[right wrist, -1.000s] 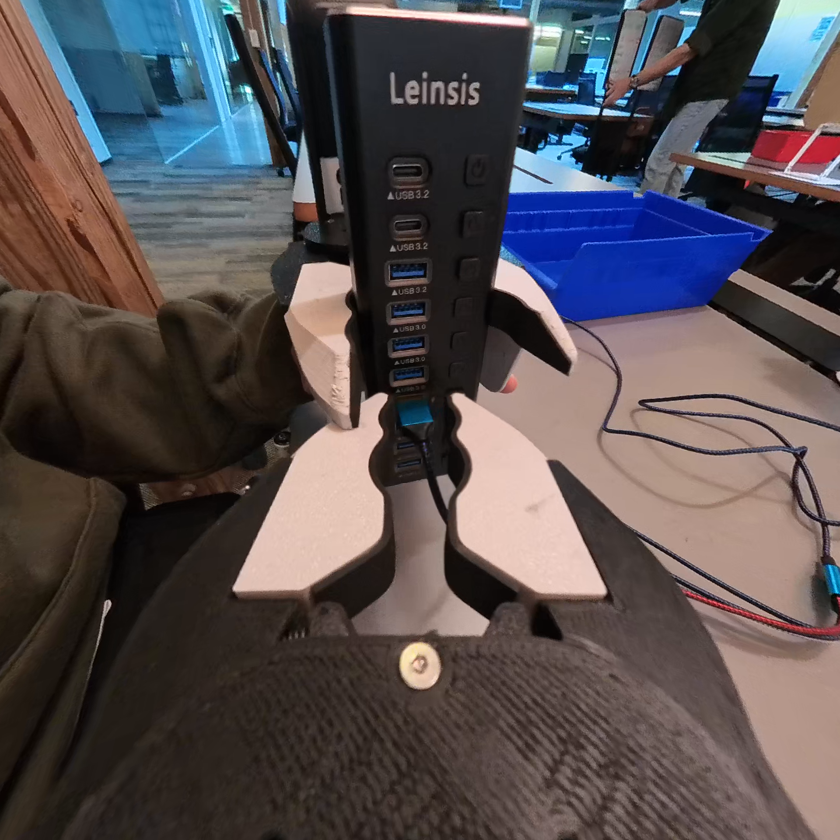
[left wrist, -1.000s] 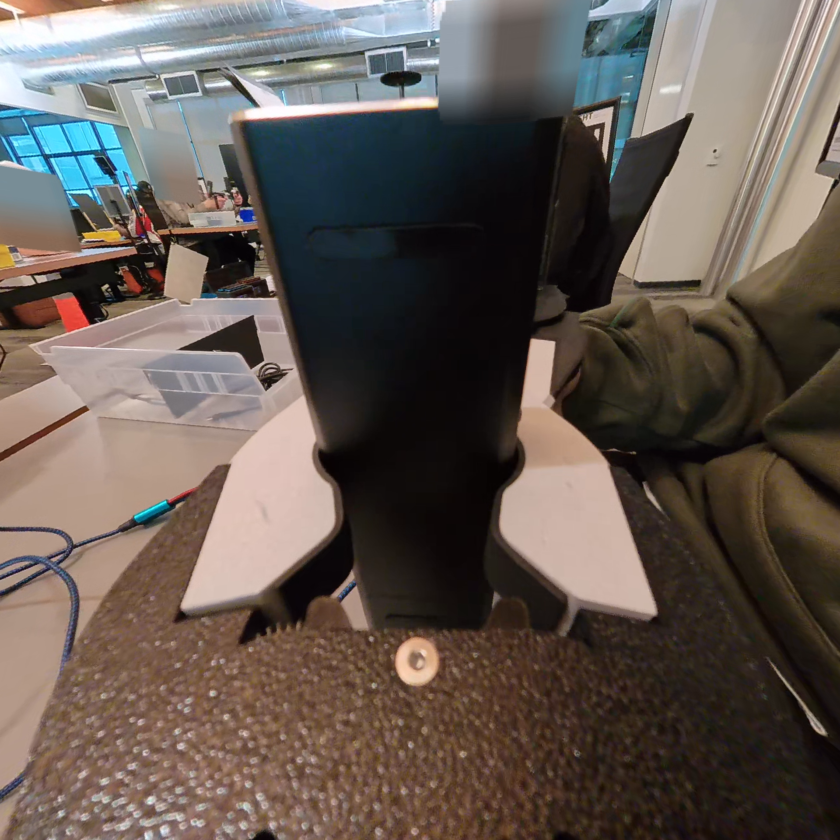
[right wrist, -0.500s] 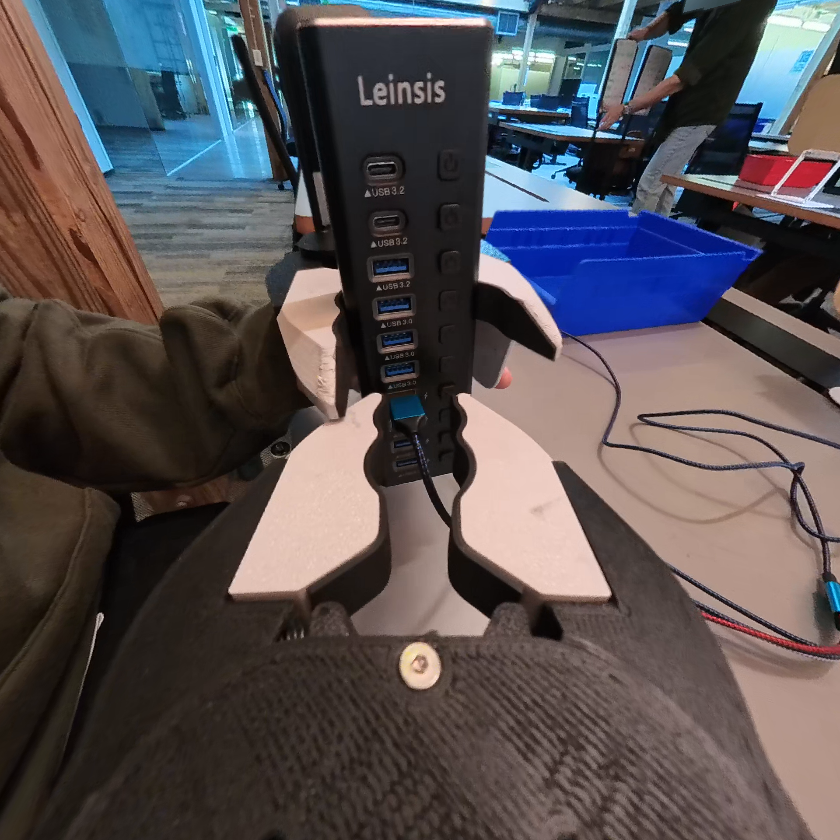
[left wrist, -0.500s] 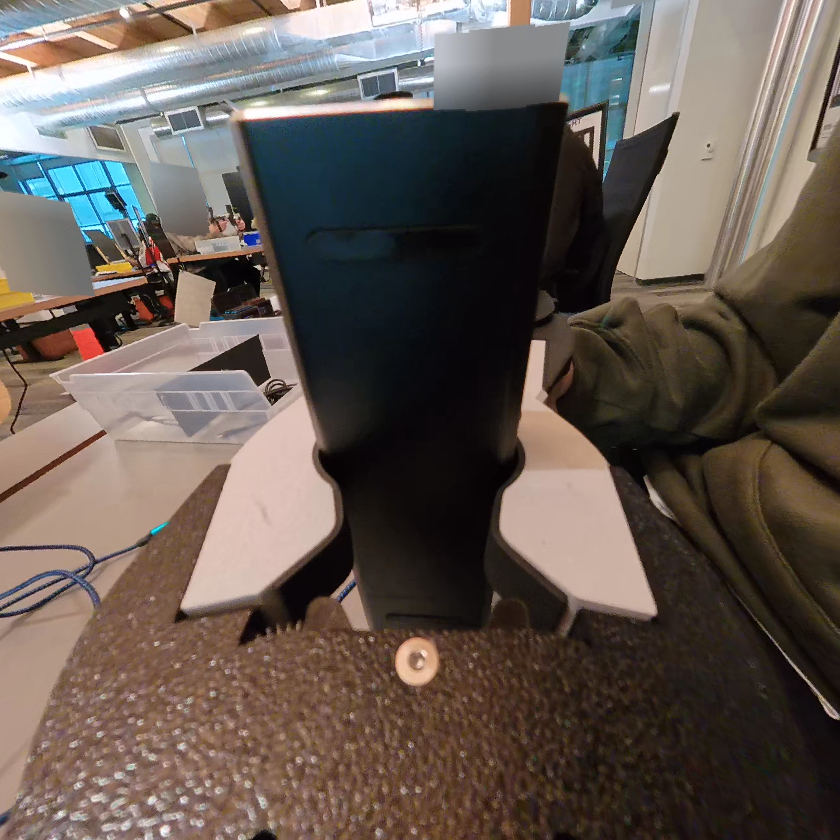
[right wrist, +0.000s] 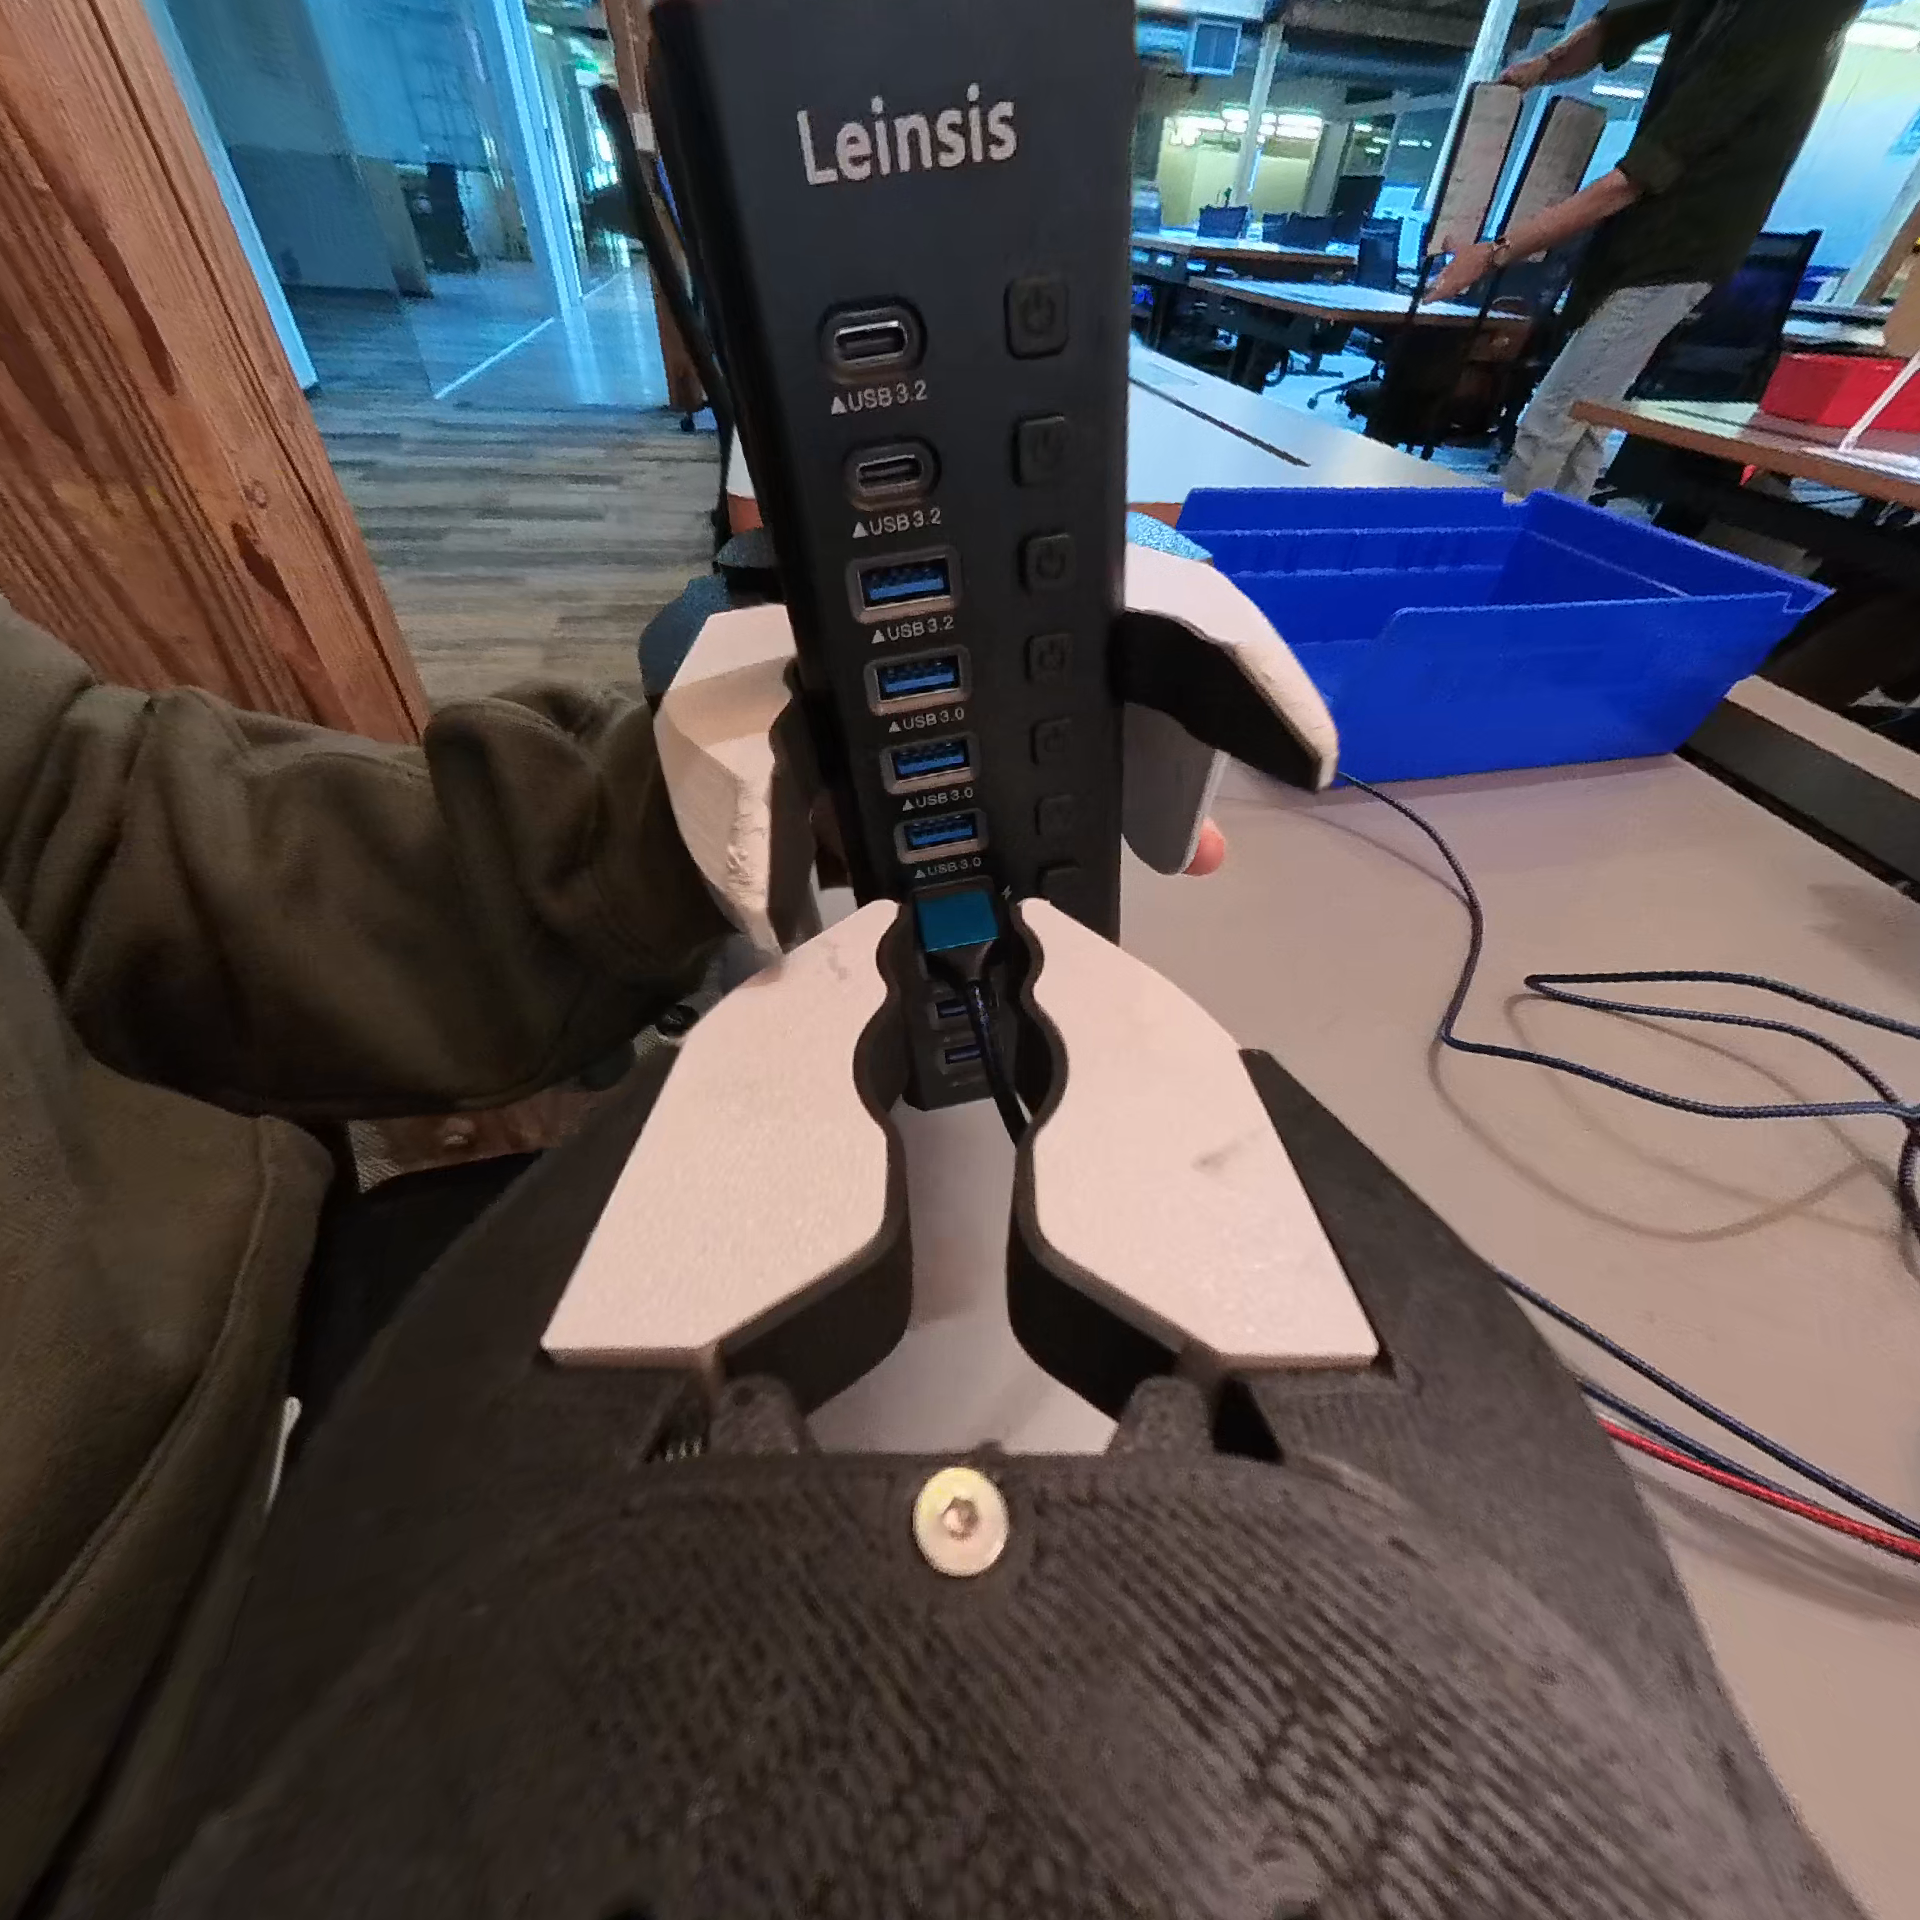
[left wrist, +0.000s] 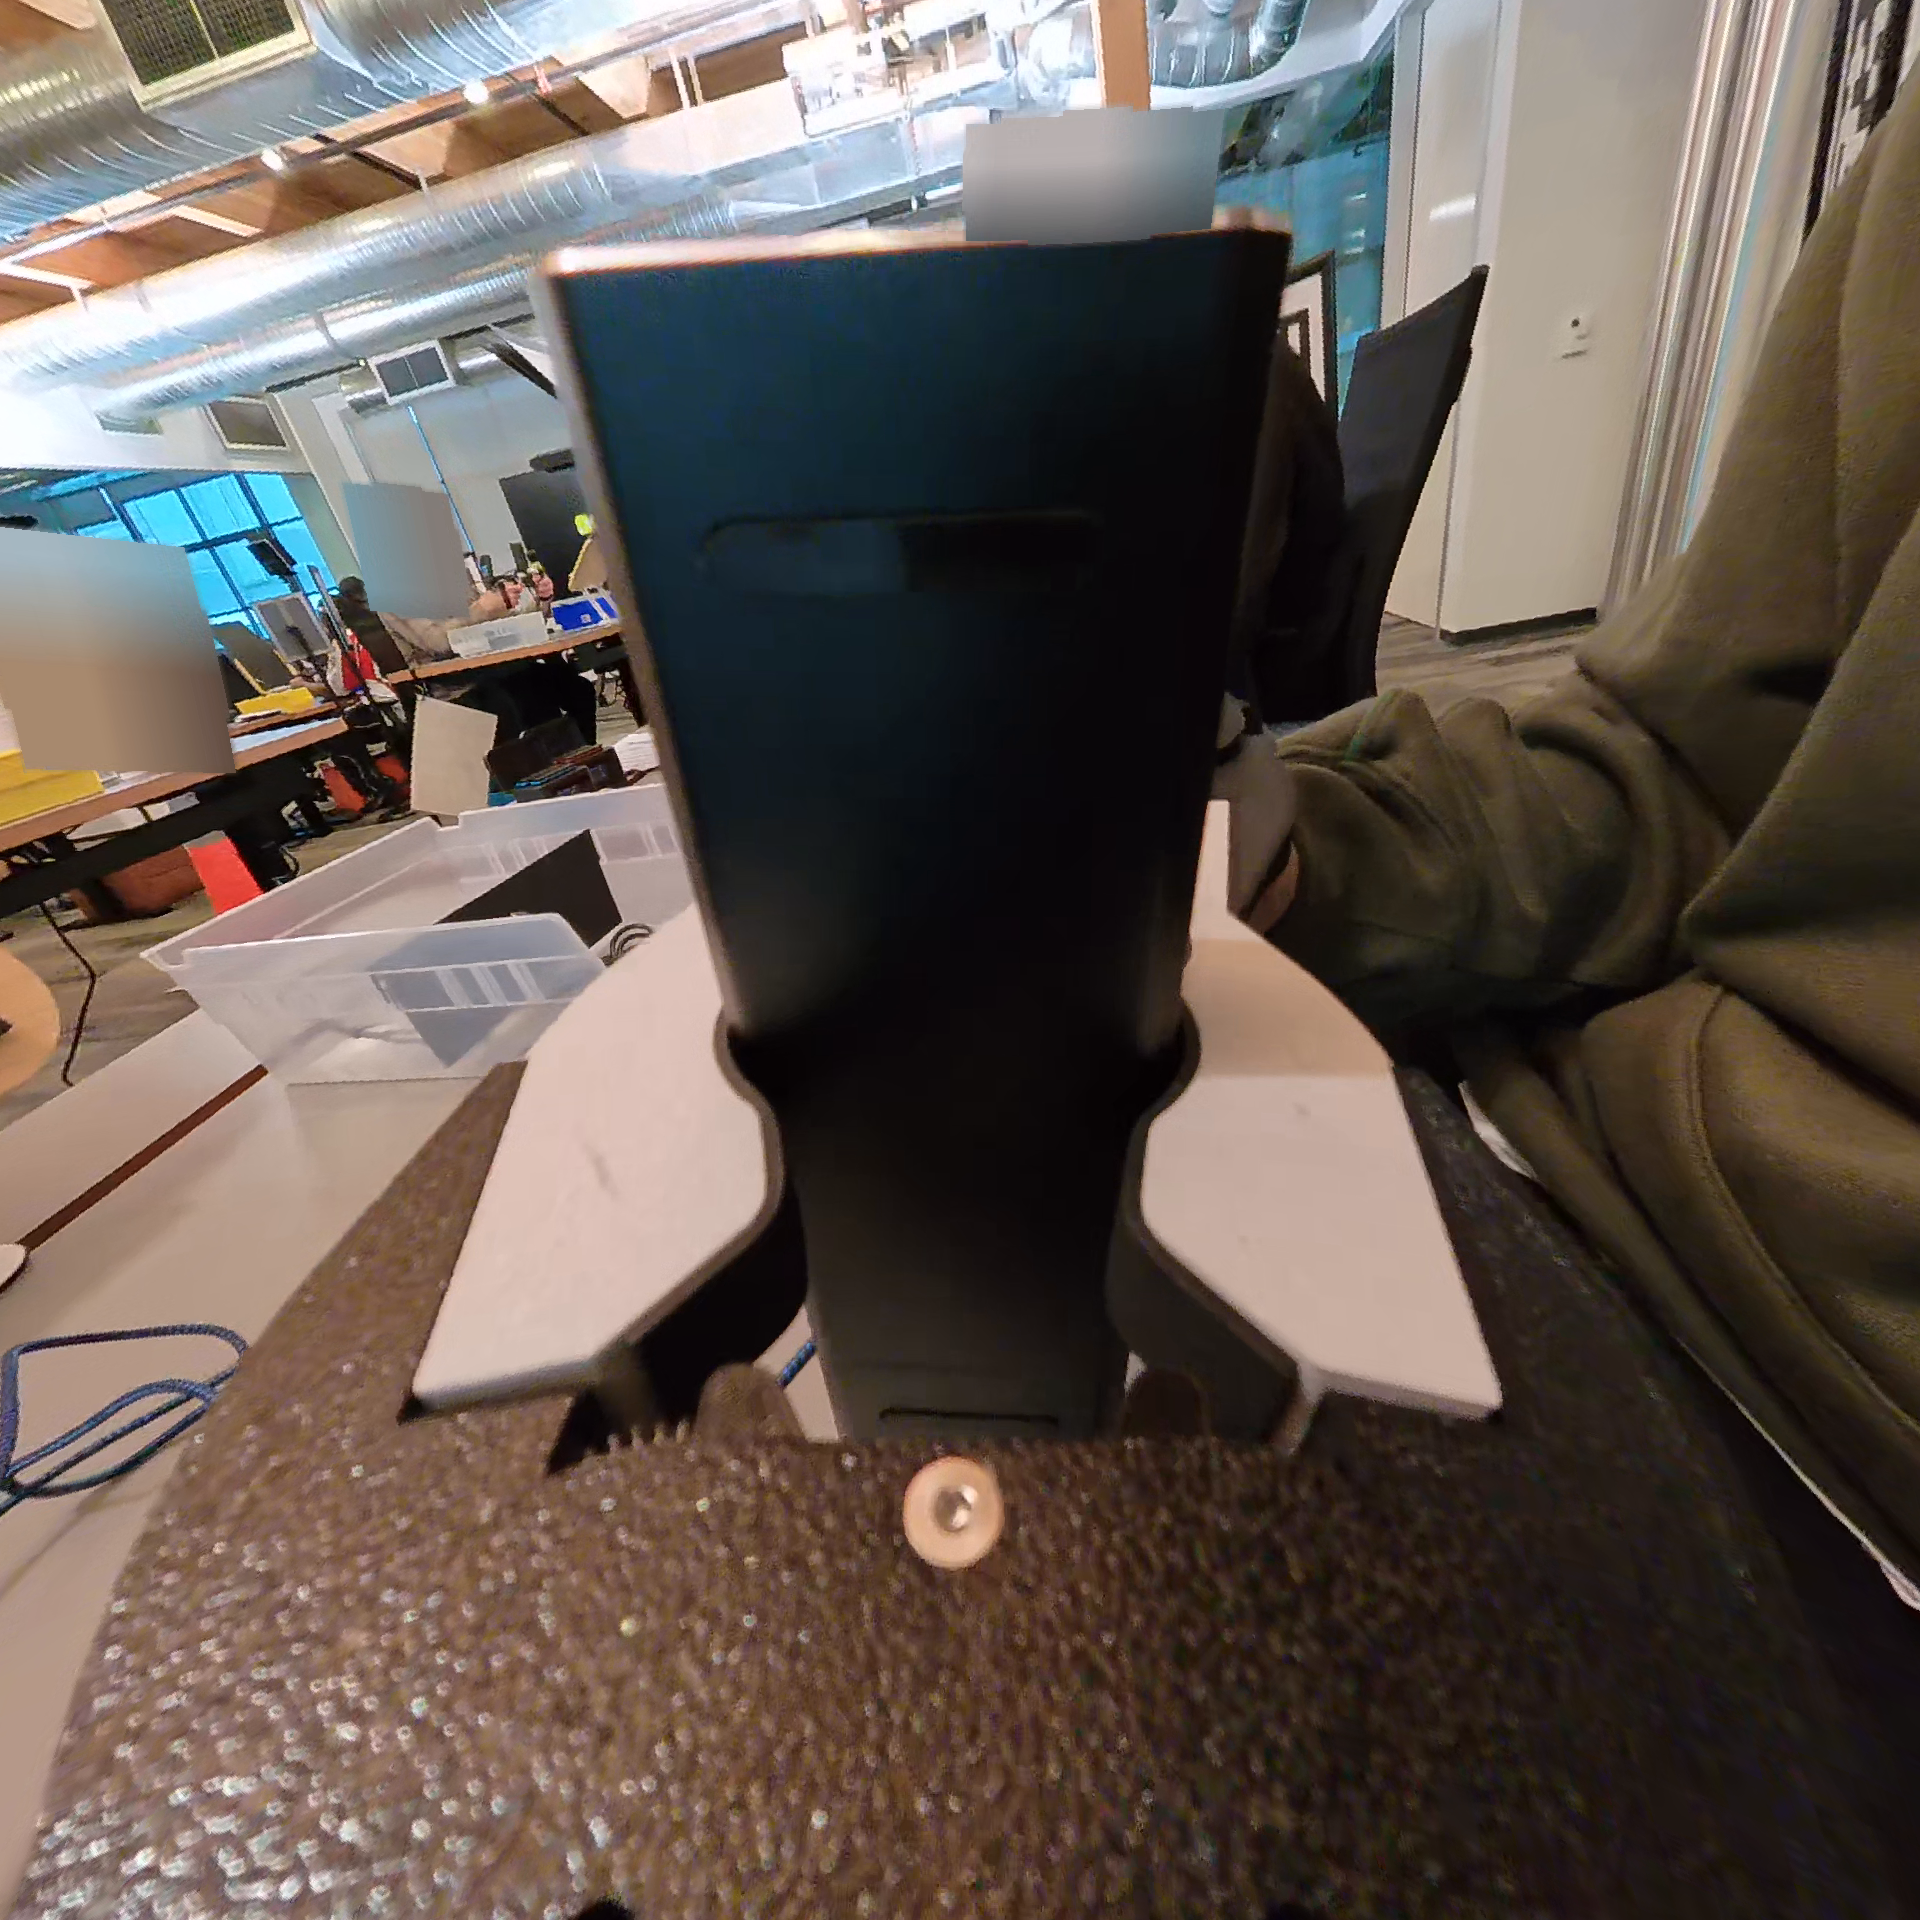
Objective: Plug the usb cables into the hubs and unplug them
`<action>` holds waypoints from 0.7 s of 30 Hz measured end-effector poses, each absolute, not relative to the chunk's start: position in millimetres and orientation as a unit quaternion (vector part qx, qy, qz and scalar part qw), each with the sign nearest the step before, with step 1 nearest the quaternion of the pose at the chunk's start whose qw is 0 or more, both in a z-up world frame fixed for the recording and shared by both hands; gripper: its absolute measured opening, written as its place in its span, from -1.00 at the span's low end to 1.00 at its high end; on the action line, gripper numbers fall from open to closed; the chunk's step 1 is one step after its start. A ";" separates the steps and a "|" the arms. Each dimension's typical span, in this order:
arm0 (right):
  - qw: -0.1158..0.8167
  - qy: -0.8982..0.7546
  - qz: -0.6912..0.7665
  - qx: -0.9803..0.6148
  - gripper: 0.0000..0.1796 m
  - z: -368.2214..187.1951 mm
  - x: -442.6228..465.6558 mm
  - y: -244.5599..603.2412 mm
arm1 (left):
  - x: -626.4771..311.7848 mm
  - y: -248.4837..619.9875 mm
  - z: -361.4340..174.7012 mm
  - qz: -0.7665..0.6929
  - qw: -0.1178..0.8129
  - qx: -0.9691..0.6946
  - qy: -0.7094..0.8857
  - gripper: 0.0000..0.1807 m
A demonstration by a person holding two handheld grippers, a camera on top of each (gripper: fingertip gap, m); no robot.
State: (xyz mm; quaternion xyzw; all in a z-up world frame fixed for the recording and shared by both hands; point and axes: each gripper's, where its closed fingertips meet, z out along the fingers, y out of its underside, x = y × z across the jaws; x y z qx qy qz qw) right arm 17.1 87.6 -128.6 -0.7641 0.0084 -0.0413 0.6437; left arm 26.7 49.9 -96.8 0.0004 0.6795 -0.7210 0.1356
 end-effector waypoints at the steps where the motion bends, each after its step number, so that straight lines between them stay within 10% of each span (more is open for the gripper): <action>1: 0.647 0.012 -0.036 -0.761 -0.83 -127.8 16.3 88.1 | 25.9 50.3 -95.8 -0.724 0.133 0.001 0.677 -0.21; 21: 0.574 -0.020 -0.100 -0.812 -0.83 -129.6 15.5 81.0 | 24.9 53.3 -103.6 -0.733 0.076 -0.013 0.675 -0.21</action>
